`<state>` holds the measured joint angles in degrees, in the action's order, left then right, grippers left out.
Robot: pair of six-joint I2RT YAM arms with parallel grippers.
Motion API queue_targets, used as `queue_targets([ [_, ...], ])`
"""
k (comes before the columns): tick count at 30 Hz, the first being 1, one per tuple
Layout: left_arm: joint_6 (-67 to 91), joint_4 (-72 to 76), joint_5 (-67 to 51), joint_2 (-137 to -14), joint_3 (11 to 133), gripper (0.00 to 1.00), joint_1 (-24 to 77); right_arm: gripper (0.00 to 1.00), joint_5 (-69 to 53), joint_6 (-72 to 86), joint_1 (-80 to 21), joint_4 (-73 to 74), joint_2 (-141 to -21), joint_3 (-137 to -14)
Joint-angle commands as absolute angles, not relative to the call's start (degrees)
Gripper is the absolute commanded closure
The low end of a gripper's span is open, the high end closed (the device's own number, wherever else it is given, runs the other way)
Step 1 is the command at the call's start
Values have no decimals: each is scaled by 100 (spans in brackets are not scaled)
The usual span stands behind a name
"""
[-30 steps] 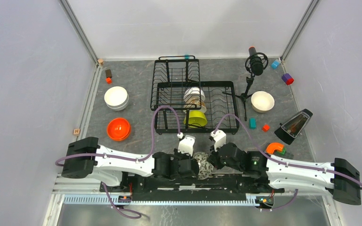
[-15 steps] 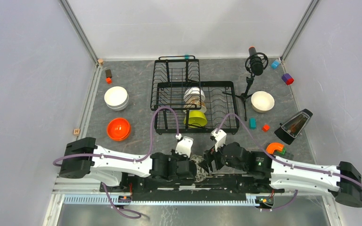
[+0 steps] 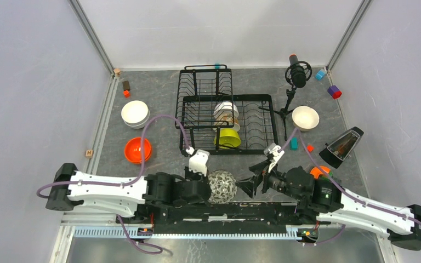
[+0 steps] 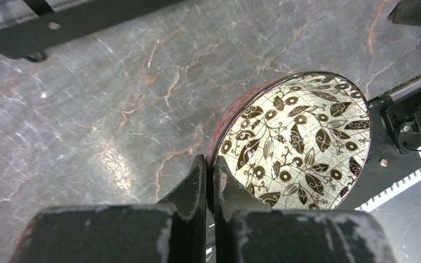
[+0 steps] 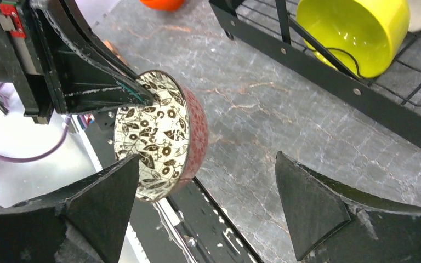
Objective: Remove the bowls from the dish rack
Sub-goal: Place the bowl at the center of the board.
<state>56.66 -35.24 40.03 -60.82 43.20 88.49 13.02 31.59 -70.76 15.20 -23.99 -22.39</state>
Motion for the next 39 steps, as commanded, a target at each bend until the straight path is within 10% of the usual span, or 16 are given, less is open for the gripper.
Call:
queue_targets([
  [1, 5314, -3864, 4682, -5578, 4788, 98, 8858, 3, 1496, 3084, -7091, 1139, -1989, -1869],
  [27, 3405, -4927, 6421, -4767, 7242, 98, 8794, 3, 1955, 2674, -7093, 995, -2028, -1494],
  [39, 2013, -3599, 5656, -5032, 7795, 98, 6905, 3, 1861, 2682, -7091, 721, -2157, -1276],
])
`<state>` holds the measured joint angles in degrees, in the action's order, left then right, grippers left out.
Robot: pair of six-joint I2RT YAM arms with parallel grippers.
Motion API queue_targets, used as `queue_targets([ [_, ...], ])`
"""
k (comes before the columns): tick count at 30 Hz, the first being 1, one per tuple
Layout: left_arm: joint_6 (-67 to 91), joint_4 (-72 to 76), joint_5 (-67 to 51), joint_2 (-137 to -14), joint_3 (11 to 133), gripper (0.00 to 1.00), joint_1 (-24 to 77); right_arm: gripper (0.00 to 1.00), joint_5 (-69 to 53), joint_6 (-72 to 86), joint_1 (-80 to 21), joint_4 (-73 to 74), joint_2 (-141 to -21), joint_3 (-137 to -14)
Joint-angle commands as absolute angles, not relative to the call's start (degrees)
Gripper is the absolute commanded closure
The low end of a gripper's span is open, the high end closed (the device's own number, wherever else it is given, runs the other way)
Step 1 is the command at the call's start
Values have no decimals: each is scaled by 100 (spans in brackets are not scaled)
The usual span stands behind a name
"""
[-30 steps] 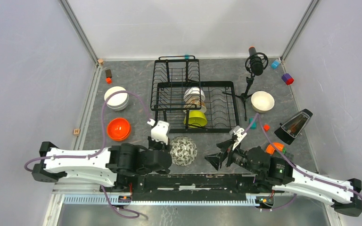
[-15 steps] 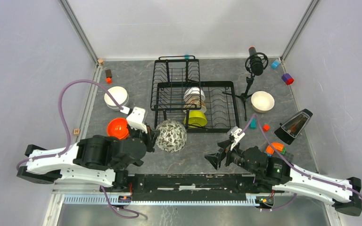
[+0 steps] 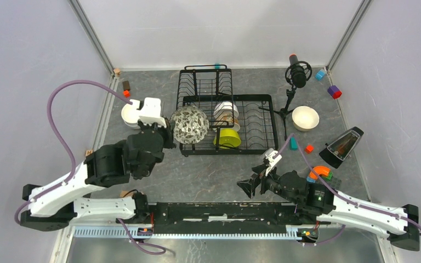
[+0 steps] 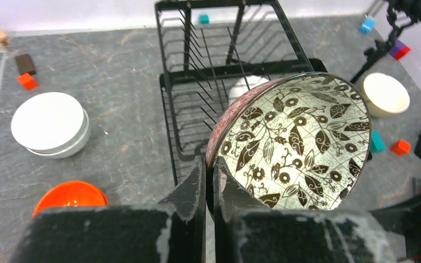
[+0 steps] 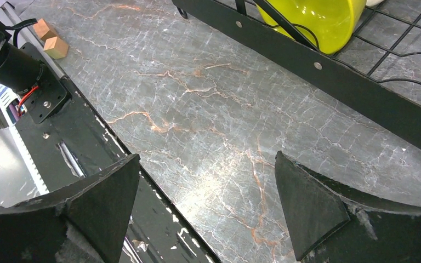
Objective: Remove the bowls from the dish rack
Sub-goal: Place the bowl at the center of the board.
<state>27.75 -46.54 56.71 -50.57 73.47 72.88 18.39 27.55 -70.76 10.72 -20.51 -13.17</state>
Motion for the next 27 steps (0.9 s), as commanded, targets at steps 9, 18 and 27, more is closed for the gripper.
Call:
queue_targets([
  [9, 1616, -2900, 5198, -5400, 8435, 98, 5233, 4, 1609, 2717, -7097, 225, -2503, -989],
  [18, 3793, -2933, 2243, -6936, 8759, 98, 1740, 4, 1322, 2753, -7094, 44, -2762, -798],
  [27, 5290, -2727, 1669, -9029, 9432, 98, 712, 4, 1180, 2792, -7097, -228, -2954, -524],
])
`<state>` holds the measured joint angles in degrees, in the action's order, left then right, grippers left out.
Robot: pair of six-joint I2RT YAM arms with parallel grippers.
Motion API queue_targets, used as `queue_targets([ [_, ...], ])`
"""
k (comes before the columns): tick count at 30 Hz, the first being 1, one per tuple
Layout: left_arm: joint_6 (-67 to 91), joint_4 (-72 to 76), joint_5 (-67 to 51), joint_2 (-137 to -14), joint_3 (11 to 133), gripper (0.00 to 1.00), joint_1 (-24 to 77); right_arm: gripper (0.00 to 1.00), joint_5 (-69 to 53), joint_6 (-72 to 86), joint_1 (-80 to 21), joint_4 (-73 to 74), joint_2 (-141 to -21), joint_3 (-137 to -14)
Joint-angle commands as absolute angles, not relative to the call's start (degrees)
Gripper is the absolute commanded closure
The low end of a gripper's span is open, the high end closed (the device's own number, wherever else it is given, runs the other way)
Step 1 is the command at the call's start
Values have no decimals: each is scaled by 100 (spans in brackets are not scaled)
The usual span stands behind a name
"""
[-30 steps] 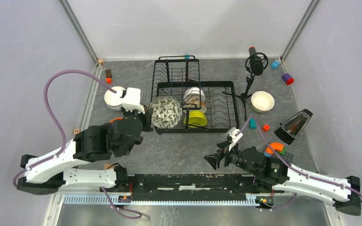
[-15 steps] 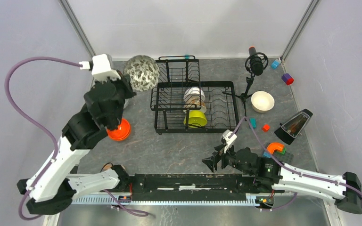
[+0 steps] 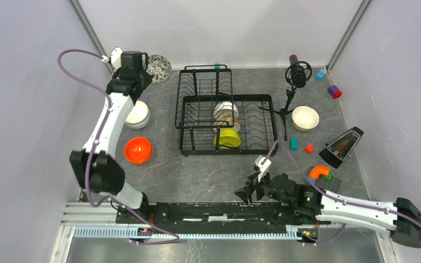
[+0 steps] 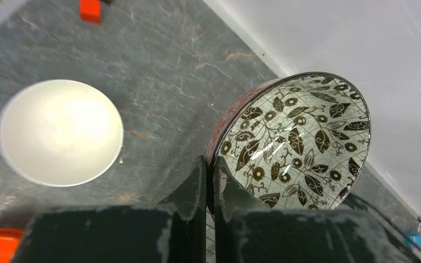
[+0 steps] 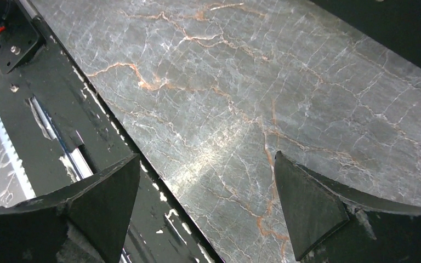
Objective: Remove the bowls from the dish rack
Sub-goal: Place the bowl at the center of the board.
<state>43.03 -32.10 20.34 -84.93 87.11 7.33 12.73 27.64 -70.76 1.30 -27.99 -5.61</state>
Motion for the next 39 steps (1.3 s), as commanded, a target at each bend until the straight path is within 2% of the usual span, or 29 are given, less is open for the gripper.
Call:
queue_targets([
  [1, 5378, -2876, 1850, -9324, 9615, 98, 708, 4, 1174, 2789, -7093, -241, -3028, -524],
  [10, 6458, -3221, 1793, -10938, 10314, 98, 444, 4, 1394, 2705, -7095, -378, -3331, -490],
  [17, 6862, -3448, 1790, -11605, 10621, 98, 440, 4, 1733, 2659, -7092, -541, -3275, -328],
  [39, 7047, -3620, 1849, -12418, 10507, 98, 440, 5, 1871, 2715, -7092, -238, -3118, -349],
])
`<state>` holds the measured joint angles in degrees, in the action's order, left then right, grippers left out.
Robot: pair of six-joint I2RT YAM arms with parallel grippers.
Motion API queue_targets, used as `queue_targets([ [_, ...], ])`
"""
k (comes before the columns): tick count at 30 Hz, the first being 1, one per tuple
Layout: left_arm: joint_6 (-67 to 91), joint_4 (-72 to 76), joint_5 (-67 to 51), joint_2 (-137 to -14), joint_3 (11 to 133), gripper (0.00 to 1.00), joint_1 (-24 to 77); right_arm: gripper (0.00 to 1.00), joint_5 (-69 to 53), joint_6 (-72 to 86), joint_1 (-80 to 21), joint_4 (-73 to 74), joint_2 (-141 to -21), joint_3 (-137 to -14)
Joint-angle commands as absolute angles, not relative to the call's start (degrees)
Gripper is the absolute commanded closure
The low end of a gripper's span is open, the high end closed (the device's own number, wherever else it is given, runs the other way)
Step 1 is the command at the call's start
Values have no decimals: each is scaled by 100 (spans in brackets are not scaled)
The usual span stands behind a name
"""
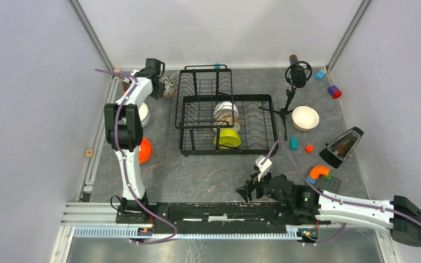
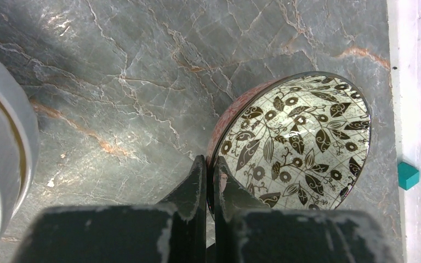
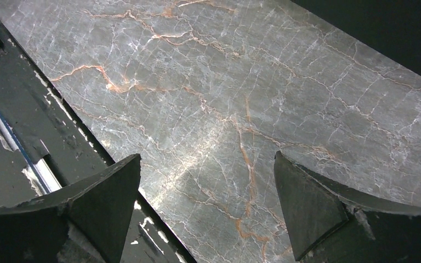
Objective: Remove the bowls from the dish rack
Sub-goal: Place the bowl at the center of the board.
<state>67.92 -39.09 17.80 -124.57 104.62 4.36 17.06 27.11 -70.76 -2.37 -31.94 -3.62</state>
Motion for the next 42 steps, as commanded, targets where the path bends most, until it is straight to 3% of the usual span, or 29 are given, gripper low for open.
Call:
queue_targets([
  [1, 7041, -3595, 1869, -12424, 10472, 98, 440, 5, 1886, 2708, -7092, -237, -3128, -344],
  [16, 6941, -3411, 1848, -12531, 10132, 95, 424, 5, 2005, 2800, -7091, -159, -3021, -302],
  [30, 6619, -2900, 1314, -11699, 9672, 44, 404, 5, 2005, 2785, -7092, -21, -2985, -493],
  [42, 5280, -2429, 1029, -8501, 8668, 20, 413, 5, 2526, 2123, -7093, 691, -2889, -1355],
])
